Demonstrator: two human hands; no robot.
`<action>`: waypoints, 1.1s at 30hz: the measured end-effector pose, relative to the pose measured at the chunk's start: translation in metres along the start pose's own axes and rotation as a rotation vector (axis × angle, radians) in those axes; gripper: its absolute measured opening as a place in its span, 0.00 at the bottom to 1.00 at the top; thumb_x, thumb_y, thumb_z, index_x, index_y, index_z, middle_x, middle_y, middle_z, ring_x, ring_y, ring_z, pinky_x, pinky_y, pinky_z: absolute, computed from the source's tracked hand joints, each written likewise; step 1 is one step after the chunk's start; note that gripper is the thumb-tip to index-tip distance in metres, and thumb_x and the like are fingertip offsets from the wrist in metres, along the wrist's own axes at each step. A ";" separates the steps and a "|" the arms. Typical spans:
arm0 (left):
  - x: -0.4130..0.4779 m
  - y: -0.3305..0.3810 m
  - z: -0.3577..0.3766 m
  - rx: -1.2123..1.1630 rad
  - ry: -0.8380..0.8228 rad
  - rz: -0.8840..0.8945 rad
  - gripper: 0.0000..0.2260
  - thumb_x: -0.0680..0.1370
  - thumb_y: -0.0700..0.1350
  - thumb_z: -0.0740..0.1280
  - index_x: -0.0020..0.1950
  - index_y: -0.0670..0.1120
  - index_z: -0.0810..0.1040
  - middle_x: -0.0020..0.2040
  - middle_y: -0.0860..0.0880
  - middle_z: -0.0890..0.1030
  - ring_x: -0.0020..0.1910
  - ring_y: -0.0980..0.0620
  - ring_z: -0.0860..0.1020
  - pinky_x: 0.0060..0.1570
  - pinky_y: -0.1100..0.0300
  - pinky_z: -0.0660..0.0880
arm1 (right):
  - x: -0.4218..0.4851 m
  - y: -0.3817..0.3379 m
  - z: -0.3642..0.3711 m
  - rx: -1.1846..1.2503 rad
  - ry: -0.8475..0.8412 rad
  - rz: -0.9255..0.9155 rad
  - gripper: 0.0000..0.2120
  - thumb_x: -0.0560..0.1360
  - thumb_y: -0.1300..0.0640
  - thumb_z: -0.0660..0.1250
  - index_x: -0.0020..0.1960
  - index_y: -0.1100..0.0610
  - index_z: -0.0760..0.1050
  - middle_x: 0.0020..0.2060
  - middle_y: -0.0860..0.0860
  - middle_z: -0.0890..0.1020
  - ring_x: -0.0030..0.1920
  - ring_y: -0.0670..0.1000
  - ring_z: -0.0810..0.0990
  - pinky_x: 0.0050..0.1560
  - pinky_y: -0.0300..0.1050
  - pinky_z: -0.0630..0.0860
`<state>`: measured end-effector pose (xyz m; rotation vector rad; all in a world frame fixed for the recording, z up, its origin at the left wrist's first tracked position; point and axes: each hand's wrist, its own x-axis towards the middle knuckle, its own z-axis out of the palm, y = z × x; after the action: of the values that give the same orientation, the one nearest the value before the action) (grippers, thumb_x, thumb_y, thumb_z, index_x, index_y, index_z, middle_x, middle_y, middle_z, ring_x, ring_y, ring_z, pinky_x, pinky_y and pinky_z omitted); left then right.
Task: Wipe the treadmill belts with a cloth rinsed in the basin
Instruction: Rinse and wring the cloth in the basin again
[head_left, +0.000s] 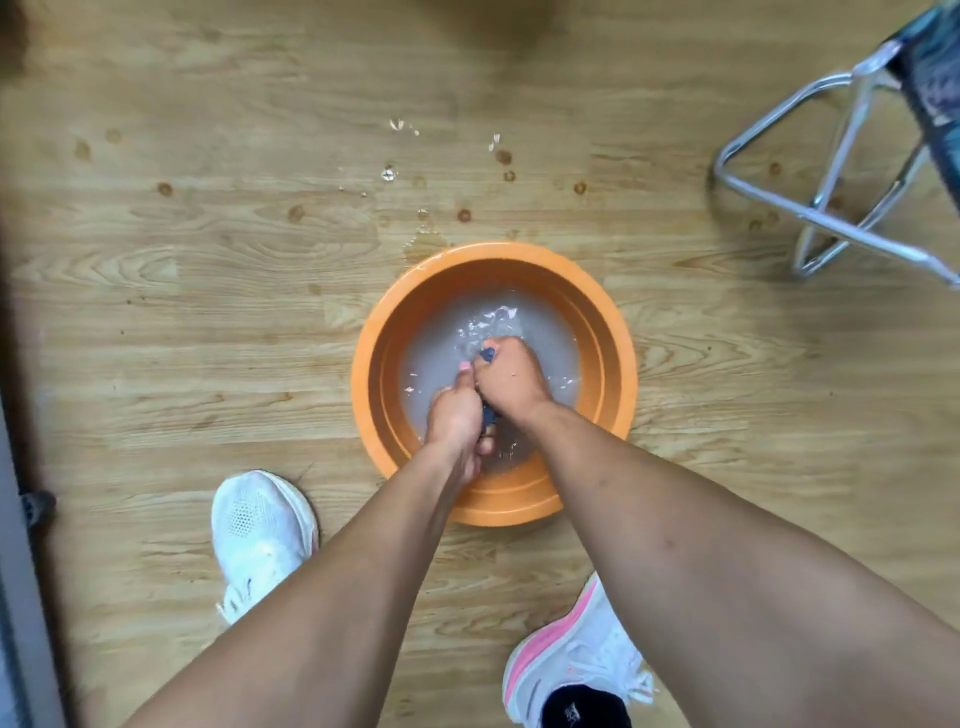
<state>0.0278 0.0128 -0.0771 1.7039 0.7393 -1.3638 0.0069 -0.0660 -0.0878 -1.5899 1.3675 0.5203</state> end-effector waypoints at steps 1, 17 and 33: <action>-0.001 0.000 -0.001 0.015 0.004 0.042 0.17 0.86 0.58 0.59 0.48 0.48 0.76 0.26 0.50 0.69 0.18 0.54 0.65 0.19 0.68 0.59 | 0.004 0.001 0.000 0.011 0.001 0.022 0.15 0.78 0.57 0.68 0.34 0.55 0.70 0.38 0.55 0.80 0.43 0.59 0.78 0.44 0.44 0.71; 0.046 0.011 -0.010 0.433 0.149 0.187 0.13 0.84 0.46 0.61 0.58 0.40 0.81 0.57 0.37 0.84 0.58 0.38 0.83 0.58 0.49 0.78 | 0.004 0.016 0.011 0.220 0.089 0.085 0.16 0.83 0.44 0.66 0.52 0.58 0.80 0.49 0.59 0.85 0.56 0.61 0.83 0.53 0.48 0.74; -0.004 0.003 -0.016 0.062 0.171 0.257 0.24 0.69 0.68 0.66 0.35 0.46 0.75 0.29 0.49 0.76 0.33 0.45 0.75 0.38 0.45 0.73 | 0.024 0.006 -0.006 0.034 0.136 0.106 0.17 0.81 0.49 0.65 0.55 0.63 0.82 0.55 0.63 0.84 0.58 0.63 0.82 0.54 0.47 0.75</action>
<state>0.0372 0.0254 -0.0709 1.9091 0.5524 -1.0844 0.0067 -0.0839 -0.1068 -1.5551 1.5616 0.4562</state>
